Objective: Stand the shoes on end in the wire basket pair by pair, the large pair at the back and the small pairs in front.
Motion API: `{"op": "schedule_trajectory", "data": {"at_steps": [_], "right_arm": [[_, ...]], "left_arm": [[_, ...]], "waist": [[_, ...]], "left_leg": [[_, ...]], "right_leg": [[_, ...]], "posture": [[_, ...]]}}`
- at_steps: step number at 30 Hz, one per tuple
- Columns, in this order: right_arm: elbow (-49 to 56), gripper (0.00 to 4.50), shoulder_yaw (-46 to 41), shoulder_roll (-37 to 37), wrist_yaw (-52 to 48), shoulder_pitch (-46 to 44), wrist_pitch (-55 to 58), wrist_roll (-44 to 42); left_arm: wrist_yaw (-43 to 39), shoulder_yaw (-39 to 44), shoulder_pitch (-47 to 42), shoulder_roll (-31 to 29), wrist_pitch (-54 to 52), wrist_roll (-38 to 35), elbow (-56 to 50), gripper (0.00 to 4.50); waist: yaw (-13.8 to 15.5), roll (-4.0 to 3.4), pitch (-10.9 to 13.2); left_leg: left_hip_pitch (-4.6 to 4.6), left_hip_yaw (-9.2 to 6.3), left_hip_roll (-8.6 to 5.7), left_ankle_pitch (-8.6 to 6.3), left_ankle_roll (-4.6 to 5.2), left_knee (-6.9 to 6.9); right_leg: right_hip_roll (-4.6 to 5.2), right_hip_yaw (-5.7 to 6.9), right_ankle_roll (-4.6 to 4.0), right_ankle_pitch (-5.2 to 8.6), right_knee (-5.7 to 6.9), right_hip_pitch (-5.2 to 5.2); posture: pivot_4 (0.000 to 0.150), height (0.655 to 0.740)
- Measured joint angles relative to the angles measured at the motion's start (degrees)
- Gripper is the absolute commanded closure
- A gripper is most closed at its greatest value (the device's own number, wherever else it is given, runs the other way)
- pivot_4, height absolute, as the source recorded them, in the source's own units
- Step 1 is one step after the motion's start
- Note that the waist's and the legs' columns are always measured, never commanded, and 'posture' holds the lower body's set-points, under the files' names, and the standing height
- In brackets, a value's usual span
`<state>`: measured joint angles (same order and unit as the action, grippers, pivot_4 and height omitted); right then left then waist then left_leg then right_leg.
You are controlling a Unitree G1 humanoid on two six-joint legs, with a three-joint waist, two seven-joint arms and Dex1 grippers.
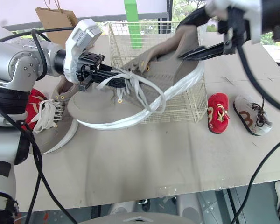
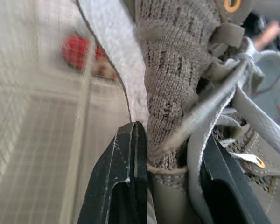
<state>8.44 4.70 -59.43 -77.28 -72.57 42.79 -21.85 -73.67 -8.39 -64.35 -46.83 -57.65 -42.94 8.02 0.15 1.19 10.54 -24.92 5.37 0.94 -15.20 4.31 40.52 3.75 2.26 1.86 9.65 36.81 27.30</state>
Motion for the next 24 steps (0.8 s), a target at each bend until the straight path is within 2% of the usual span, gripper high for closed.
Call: {"op": "schedule_trajectory", "data": {"at_steps": [2,3,6,7,8,9,12,14,17,18,20,22,24], "right_arm": [[1.8,0.0,-8.3,-2.2,5.0,6.1,11.6,-3.0],[2.4,0.0,-13.1,-1.0,8.8,8.7,19.3,-4.8],[6.7,0.0,-21.7,6.3,17.2,11.3,33.5,-8.0],[8.4,0.0,-23.9,10.3,20.0,11.7,37.7,-8.9],[10.7,0.0,-27.6,19.5,25.2,11.4,43.9,-9.4],[11.1,0.0,-28.0,21.4,26.3,11.4,45.0,-9.6],[12.7,0.0,-32.3,37.1,35.0,10.1,49.2,-10.4],[12.2,0.0,-33.0,43.6,39.6,8.7,49.3,-10.9],[10.6,0.0,-35.4,48.9,44.7,5.0,49.3,-12.2],[10.1,0.39,-35.5,49.7,46.4,4.6,49.3,-12.9],[9.4,0.71,-35.9,50.3,47.3,4.5,49.3,-13.6],[6.9,1.77,-37.4,51.0,49.3,3.8,49.3,-16.1],[6.1,2.48,-37.3,50.2,49.7,3.8,49.4,-18.0]], "left_arm": [[9.0,9.2,3.6,3.6,1.0,-1.6,-3.0,3.85],[14.1,14.1,5.2,5.2,1.9,-1.8,-4.3,3.85],[23.2,20.0,7.7,9.8,4.6,-1.8,-9.3,3.86],[25.5,20.7,8.7,11.5,5.9,-1.7,-11.1,3.86],[28.7,21.1,10.3,13.9,8.0,-1.0,-13.5,3.86],[29.4,21.1,10.5,14.7,8.4,-0.9,-13.8,3.86],[33.0,20.9,13.9,17.7,12.4,1.0,-17.9,3.86],[33.6,19.0,16.6,18.3,15.0,2.5,-21.0,3.86],[33.9,16.9,19.5,18.5,18.0,4.7,-23.8,3.86],[33.5,16.3,19.8,18.3,18.9,5.2,-25.0,3.86],[33.2,16.0,20.0,17.9,19.6,5.6,-25.7,3.86],[32.7,15.7,20.8,16.7,21.8,6.8,-26.5,3.86],[32.7,15.7,21.3,16.5,22.2,6.9,-26.8,3.86]], "waist": [[0.4,0.08,0.0],[0.2,0.08,0.0],[-0.2,0.04,-0.1],[-0.3,0.03,-0.1],[-0.7,0.02,-0.1],[-0.7,0.01,-0.1],[-0.9,-0.06,-0.1],[-0.9,-0.09,-0.1],[-0.5,-0.08,-0.1],[-0.3,-0.07,-0.1],[-0.3,-0.07,-0.1],[-0.6,-0.07,-0.1],[-0.7,-0.08,-0.1]], "left_leg": [[0.09,-0.07,0.0,0.0,0.0,0.01],[0.13,-0.02,0.0,0.0,-0.01,-0.01],[0.31,-0.08,0.05,0.05,-0.09,-0.06],[0.36,-0.14,0.06,0.07,-0.14,-0.06],[0.4,-0.18,0.07,0.12,-0.21,-0.11],[0.39,-0.17,0.08,0.12,-0.21,-0.09],[0.5,-0.11,0.04,0.15,-0.25,-0.14],[0.47,-0.12,0.02,0.15,-0.25,-0.16],[0.33,-0.28,-0.03,0.15,-0.24,-0.15],[0.24,-0.36,-0.07,0.14,-0.23,-0.15],[0.24,-0.36,-0.14,0.12,-0.2,-0.15],[0.26,-0.38,-0.16,0.12,-0.19,-0.16],[0.25,-0.42,-0.16,0.12,-0.19,-0.16]], "right_leg": [[0.12,0.05,-0.02,-0.02,-0.01,-0.11],[0.29,0.01,-0.02,-0.04,0.04,-0.1],[0.27,0.0,-0.08,-0.08,0.14,-0.19],[0.25,0.0,-0.1,-0.09,0.17,-0.25],[0.18,0.02,-0.21,-0.17,0.16,-0.29],[0.18,0.02,-0.22,-0.18,0.19,-0.29],[-0.06,0.01,-0.25,-0.2,0.26,-0.32],[-0.08,0.05,-0.25,-0.2,0.26,-0.29],[-0.07,0.22,-0.25,-0.21,0.15,-0.3],[-0.06,0.29,-0.25,-0.21,0.06,-0.3],[-0.04,0.28,-0.25,-0.21,0.04,-0.31],[-0.05,0.25,-0.22,-0.22,0.03,-0.32],[-0.05,0.28,-0.21,-0.22,0.03,-0.31]], "posture": [[0.15,0.74],[0.15,0.74],[0.15,0.74],[0.15,0.74],[0.15,0.74],[0.15,0.74],[0.15,0.74],[0.15,0.74],[0.15,0.74],[0.15,0.74],[0.15,0.74],[0.15,0.74],[0.15,0.74]]}}
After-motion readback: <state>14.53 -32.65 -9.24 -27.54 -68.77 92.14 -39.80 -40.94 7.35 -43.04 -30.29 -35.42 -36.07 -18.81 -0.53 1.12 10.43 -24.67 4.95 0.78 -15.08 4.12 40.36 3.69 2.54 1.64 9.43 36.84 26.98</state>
